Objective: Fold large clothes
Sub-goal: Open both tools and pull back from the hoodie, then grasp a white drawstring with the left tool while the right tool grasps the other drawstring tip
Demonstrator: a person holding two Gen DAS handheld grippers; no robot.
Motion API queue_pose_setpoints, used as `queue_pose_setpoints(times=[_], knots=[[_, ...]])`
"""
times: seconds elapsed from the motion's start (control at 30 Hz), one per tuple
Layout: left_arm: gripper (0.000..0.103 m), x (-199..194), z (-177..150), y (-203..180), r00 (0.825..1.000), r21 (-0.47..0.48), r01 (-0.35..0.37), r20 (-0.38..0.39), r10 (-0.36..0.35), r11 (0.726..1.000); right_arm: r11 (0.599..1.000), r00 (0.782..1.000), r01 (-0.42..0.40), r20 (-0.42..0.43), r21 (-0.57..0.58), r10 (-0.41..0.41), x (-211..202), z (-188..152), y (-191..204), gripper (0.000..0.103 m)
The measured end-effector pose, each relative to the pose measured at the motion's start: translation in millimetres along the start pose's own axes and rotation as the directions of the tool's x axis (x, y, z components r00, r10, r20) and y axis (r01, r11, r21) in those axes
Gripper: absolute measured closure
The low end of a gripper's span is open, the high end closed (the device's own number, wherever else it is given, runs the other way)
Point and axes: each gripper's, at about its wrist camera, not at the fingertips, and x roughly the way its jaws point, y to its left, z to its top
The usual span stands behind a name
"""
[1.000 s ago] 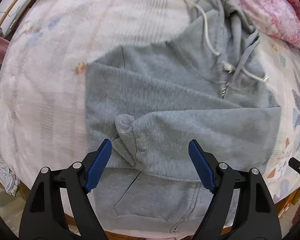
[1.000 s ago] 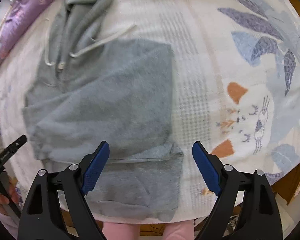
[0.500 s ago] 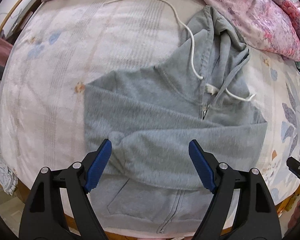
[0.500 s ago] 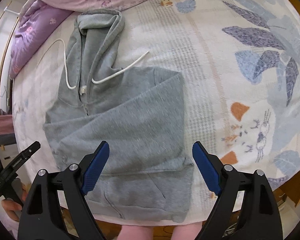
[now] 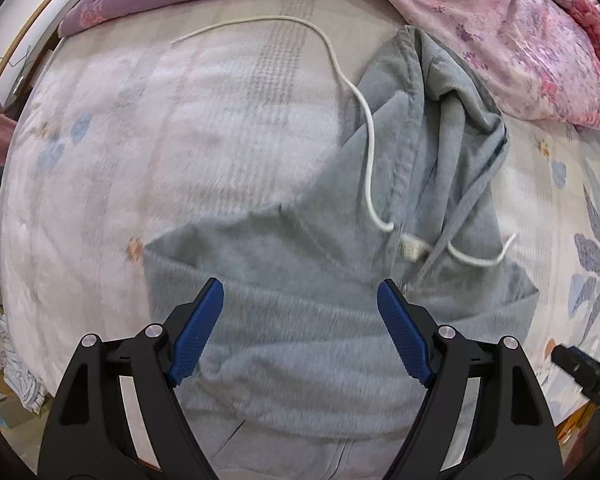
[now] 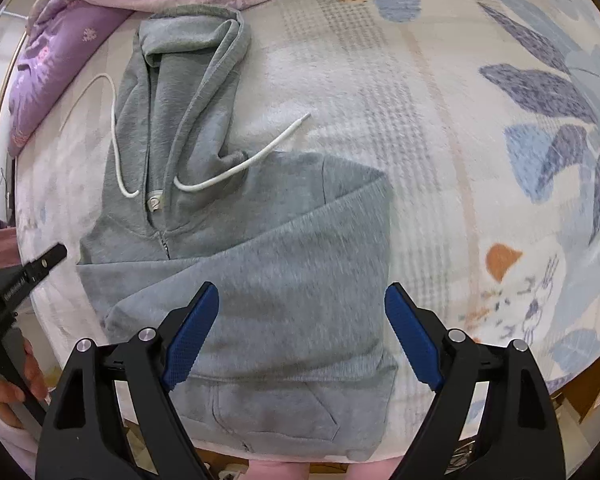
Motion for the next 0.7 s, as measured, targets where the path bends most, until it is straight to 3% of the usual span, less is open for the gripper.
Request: queue_pose_setpoints(times=[0.37, 0.47, 0.7], knots=[[0.023, 46.4, 93.8, -11.5, 0.994, -0.045, 0.111, -0.009, -0.111, 0.993, 1.0, 0.998, 0.007, -0.061, 0.025, -0.005, 32.0, 33.7, -1.6, 0.021], [0.023, 65.2, 124.7, -11.9, 0.997, -0.047, 0.07, -0.009, -0.07, 0.996, 0.999, 0.997, 0.011, -0.073, 0.033, -0.009, 39.9, 39.5, -4.8, 0.021], [0.023, 103.2, 182.7, -12.0, 0.987, -0.09, 0.158, -0.018, -0.16, 0.983, 0.993, 0.998, -0.044, -0.033, 0.112, 0.048, 54.7, 65.9, -20.4, 0.021]])
